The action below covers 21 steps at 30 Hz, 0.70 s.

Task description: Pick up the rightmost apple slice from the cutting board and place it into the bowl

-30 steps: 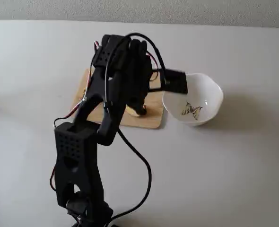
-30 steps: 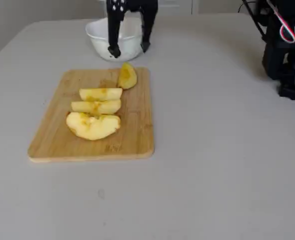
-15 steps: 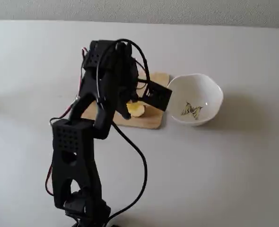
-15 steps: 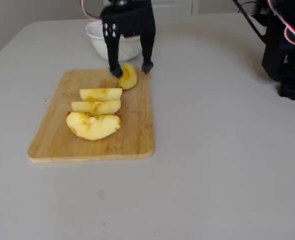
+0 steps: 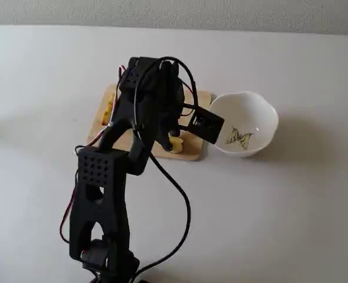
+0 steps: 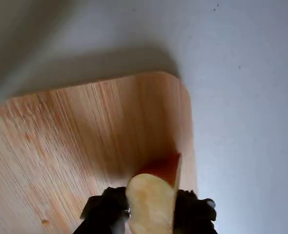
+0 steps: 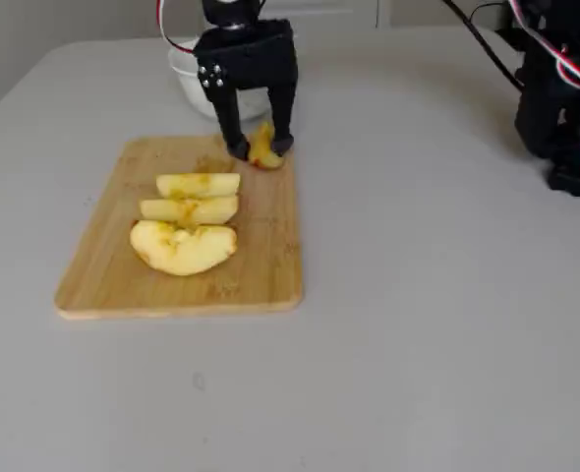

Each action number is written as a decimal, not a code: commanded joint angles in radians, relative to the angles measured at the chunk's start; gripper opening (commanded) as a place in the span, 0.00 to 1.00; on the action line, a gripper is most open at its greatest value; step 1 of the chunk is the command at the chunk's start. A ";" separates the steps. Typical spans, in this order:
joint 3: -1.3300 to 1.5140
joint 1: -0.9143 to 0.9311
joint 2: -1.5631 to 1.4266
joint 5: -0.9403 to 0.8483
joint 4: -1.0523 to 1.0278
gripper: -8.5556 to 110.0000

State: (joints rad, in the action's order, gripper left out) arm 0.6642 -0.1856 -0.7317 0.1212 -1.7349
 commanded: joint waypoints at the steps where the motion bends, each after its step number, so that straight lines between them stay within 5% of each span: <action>1: -0.005 0.009 0.011 0.014 0.012 0.07; 14: -0.184 -0.035 -0.314 -0.012 -0.081 0.07; 21: -0.184 0.132 -0.454 -0.081 -0.083 0.07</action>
State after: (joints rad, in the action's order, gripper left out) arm 0.5492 -0.1687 -1.0324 0.0798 -1.7825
